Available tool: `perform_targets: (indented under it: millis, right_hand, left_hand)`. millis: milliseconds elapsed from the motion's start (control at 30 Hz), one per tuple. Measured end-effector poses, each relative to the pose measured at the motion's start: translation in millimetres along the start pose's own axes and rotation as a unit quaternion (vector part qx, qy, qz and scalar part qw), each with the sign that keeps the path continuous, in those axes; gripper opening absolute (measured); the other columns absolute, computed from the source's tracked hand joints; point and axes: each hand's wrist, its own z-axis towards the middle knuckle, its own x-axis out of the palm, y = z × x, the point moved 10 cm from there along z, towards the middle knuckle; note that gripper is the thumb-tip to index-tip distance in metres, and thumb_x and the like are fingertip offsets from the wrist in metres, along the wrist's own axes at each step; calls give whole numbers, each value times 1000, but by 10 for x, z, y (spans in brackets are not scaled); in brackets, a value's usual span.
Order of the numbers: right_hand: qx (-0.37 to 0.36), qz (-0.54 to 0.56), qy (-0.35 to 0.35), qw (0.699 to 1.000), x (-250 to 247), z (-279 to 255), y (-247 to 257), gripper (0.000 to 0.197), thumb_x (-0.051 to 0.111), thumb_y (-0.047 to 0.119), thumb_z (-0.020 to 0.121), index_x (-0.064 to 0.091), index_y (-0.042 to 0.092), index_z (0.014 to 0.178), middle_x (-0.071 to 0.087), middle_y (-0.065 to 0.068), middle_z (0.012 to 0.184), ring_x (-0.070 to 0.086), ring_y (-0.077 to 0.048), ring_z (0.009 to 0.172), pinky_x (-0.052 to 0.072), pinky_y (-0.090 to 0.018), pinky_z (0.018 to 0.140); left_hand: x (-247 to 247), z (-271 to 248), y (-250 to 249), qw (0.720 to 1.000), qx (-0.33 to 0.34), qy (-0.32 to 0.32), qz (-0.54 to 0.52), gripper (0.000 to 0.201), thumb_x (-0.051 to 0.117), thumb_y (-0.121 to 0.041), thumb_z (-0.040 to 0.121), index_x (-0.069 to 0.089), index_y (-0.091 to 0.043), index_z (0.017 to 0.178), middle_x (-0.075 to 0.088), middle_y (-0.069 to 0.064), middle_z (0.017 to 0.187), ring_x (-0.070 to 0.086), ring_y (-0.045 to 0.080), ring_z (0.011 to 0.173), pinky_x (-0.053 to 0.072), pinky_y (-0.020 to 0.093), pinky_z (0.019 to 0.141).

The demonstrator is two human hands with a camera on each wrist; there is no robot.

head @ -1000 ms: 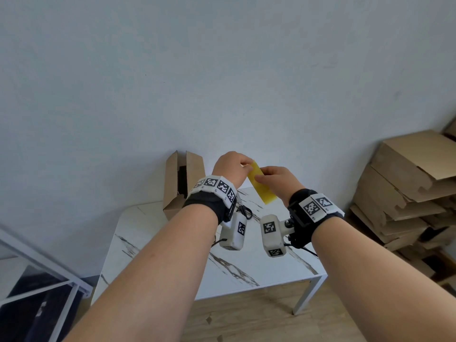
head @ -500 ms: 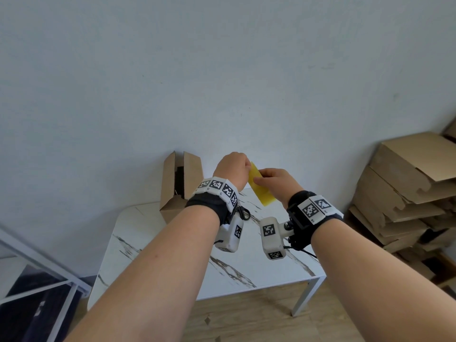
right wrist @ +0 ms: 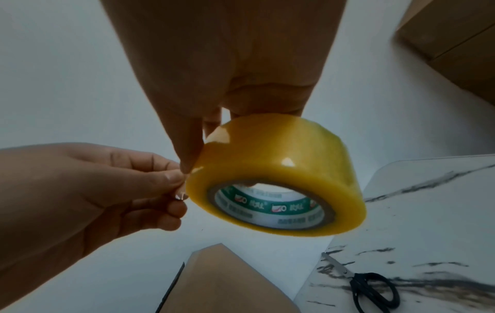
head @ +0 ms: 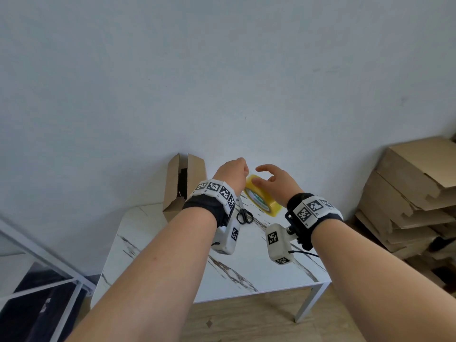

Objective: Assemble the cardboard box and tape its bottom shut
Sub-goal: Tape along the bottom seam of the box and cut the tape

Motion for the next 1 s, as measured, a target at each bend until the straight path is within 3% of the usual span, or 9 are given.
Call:
perform_targets:
  millis: [100,167,367,467,567,633,733,867,1000]
  right_hand:
    - [-4,-9,-15,1000,4,30,43,24,57,37,90,64,32,112,57,9,87,53,-10,83,40,-24,75]
    - [1,-1,-18,1000,6,28,48,22,57,34,89,69,31,107,59,13,93,54,-9,91,40,-24,78]
    - [12,84,-3,996,133,20,121,12,62,28,88,72,28,93,66,12,95,59,-6,87,42,-21,77]
    - [13,71,-8,997,201,73,250,15,62,25,86,75,21,91,70,7,92,62,-13,88,46,-24,74]
    - [18,71,-32,997,265,169,371,17,61,22,85,77,17,90,73,0,91,64,-19,87,48,-25,68]
    - [28,66,-47,996,319,223,422,17,61,21,84,77,16,89,73,-1,90,65,-20,87,47,-24,65]
    - [43,72,-75,994,412,301,500,19,59,20,85,76,14,89,74,-3,91,65,-22,87,49,-26,68]
    - [61,75,-104,990,537,394,646,20,57,21,88,75,13,92,72,-2,90,65,-24,89,50,-28,72]
    - [65,83,-133,985,687,487,869,22,56,21,88,75,9,95,73,-7,96,66,-25,91,51,-27,69]
  left_hand:
    - [-94,-11,-16,1000,5,-29,-4,18,40,-2,92,53,-14,96,62,6,106,58,23,95,37,27,72]
    - [-129,-25,-19,999,10,-38,-7,17,40,-2,92,50,-16,92,62,5,105,57,22,93,37,27,71]
    - [-249,-57,177,997,-11,-63,-41,16,43,-8,94,55,-17,92,58,-4,91,59,21,91,47,31,76]
    - [-325,-65,300,995,-23,-72,-64,18,42,-12,95,59,-15,100,63,-3,94,61,20,92,51,34,80]
    - [-513,-30,524,985,-58,-107,-126,27,34,-17,100,49,-17,122,66,1,112,60,21,91,47,31,75]
    - [-658,25,753,983,-79,-119,-113,33,33,-17,101,46,-18,131,59,-2,123,58,20,105,43,28,81]
    - [-707,153,1222,986,-111,-80,-96,37,36,-12,95,49,-22,129,54,1,133,55,23,117,45,35,100]
    - [-616,210,1701,991,-131,-15,-30,42,37,-5,93,50,-15,132,48,9,136,54,28,117,44,32,94]
    - [-545,278,2113,991,-133,21,18,43,39,-7,94,52,-17,133,49,11,138,55,31,118,45,35,95]
